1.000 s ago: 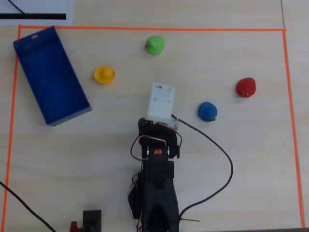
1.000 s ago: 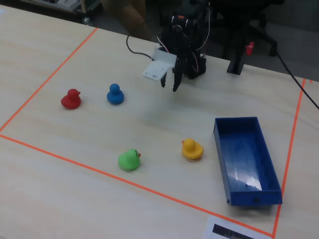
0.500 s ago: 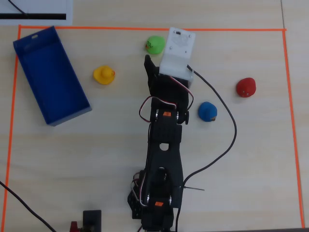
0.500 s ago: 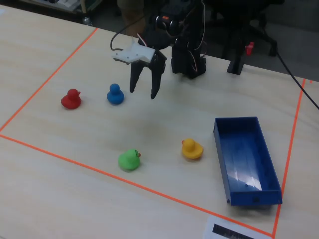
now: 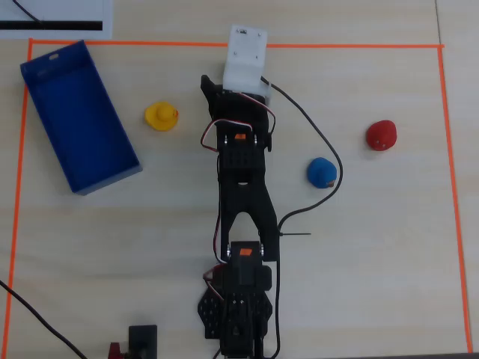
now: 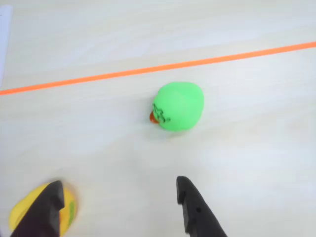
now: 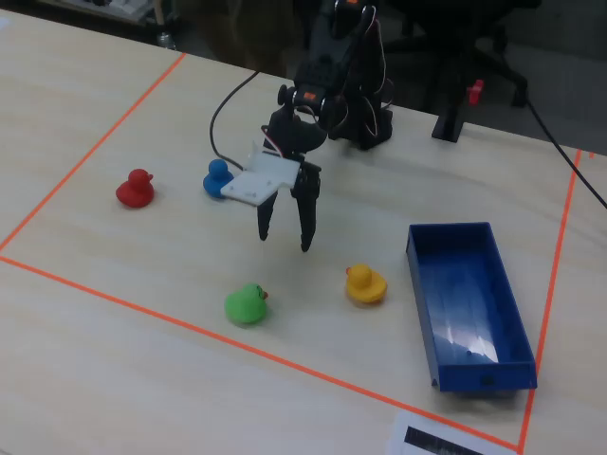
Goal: Grasp green duck and put it into box.
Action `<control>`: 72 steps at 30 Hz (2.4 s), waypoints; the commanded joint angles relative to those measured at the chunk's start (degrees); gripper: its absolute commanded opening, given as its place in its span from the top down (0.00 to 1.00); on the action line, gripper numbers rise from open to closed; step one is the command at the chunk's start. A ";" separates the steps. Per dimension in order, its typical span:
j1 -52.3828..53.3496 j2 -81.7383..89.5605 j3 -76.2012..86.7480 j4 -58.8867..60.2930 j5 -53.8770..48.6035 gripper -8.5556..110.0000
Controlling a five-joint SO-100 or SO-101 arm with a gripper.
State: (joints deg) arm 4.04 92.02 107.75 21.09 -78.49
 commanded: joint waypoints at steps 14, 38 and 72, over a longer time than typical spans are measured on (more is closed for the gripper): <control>1.32 -24.35 -33.05 5.71 -0.88 0.70; 4.04 -33.31 -36.21 7.03 1.14 0.70; -29.53 -31.55 -89.12 69.96 39.02 0.93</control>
State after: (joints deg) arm -16.52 62.93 32.26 81.83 -42.54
